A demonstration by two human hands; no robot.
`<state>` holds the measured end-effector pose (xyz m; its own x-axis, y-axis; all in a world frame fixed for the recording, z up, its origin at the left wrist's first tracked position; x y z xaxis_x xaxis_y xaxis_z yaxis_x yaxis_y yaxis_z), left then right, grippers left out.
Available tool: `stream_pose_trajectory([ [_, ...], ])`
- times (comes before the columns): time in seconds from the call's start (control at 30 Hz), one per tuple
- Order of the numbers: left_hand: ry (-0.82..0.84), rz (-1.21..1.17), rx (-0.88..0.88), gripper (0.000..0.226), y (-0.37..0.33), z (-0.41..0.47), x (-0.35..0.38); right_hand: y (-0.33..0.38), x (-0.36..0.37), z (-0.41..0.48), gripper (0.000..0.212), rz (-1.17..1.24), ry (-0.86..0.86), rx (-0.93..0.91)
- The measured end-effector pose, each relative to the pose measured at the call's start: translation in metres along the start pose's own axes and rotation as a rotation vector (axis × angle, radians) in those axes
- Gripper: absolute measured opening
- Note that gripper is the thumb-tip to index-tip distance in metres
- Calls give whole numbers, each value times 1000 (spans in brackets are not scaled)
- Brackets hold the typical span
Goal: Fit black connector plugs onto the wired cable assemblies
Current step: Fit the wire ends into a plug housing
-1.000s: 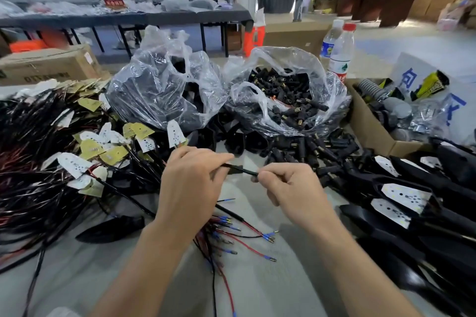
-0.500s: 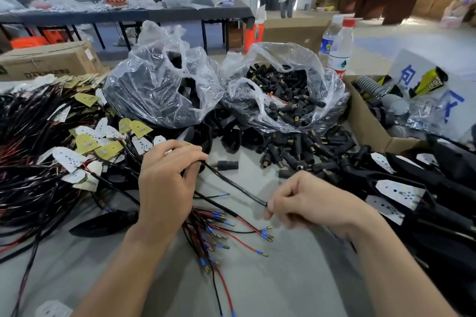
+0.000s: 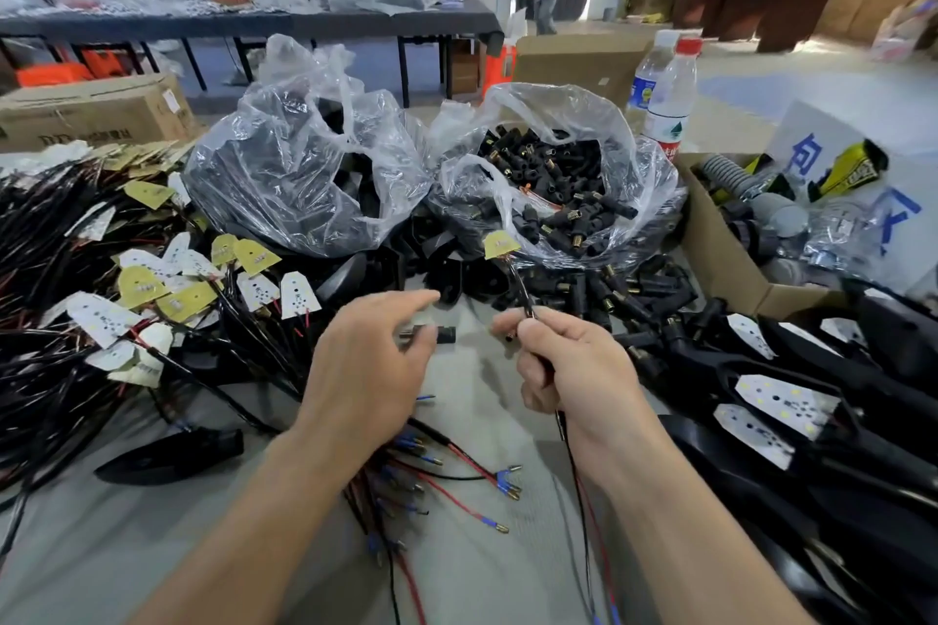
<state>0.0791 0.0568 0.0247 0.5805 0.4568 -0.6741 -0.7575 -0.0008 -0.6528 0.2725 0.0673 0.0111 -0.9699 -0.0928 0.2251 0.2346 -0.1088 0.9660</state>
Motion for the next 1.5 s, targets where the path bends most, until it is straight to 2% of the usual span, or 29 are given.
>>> stream_pose_trajectory([
  [0.13,43,250,-72,41,-15,35,24,0,-2,-1,31,25,36,-26],
  [0.27,56,593,-45,34,-22,59,52,4,-8,0,29,53,46,-24],
  [0.37,30,623,-17,23,-20,66,58,7,-10,0,29,60,55,-16],
  [0.5,-140,331,-138,14,-24,60,26,9,-10,0,27,37,65,-20],
  [0.53,-131,252,-164,15,-24,56,16,9,-11,1,26,41,64,-25],
  [0.57,-73,134,-195,18,-24,52,7,10,-11,1,25,51,58,-31],
  [0.63,112,-287,-305,21,-28,43,-7,13,-13,2,27,86,33,-48],
  [0.7,225,-690,-514,25,-30,32,-11,15,-15,3,31,132,-8,-62],
  [0.73,246,-798,-605,33,-29,26,-10,15,-17,4,32,153,-30,-59],
  [0.8,234,-823,-684,38,-24,12,-6,15,-18,3,31,163,-37,-38],
  [0.87,250,-772,-673,34,-15,3,0,12,-11,0,28,100,29,16],
  [0.97,476,-854,-620,22,-6,-5,11,4,4,-9,27,-34,167,97],
  [1.03,577,-899,-539,34,-1,-5,15,2,13,-15,30,-96,236,130],
  [1.1,556,-917,-507,45,1,-3,17,2,19,-18,28,-80,270,144],
  [1.2,474,-949,-571,38,-1,-4,22,6,15,-12,29,-31,202,51],
  [1.27,500,-971,-634,32,-4,-6,31,6,9,-7,31,-195,141,-61],
  [1.37,688,-876,-603,23,-10,-16,40,7,7,-7,20,-532,145,-221],
  [1.43,814,-924,-625,28,-12,-20,41,8,10,-7,16,-518,184,-212],
  [1.5,873,-1075,-663,34,-10,-20,39,9,11,-7,16,-444,236,-156],
])
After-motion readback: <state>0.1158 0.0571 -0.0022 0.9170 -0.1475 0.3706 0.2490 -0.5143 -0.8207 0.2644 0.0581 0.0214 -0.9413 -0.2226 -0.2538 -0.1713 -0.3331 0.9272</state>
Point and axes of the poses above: each hand's wrist, its own z-axis towards the middle knuckle, its own x-axis out of the palm, y = z × x, the point moved 3 cm from there along z, towards the middle knuckle, and after that the axes turned 14 degrees about -x, right-handed, at the moved point
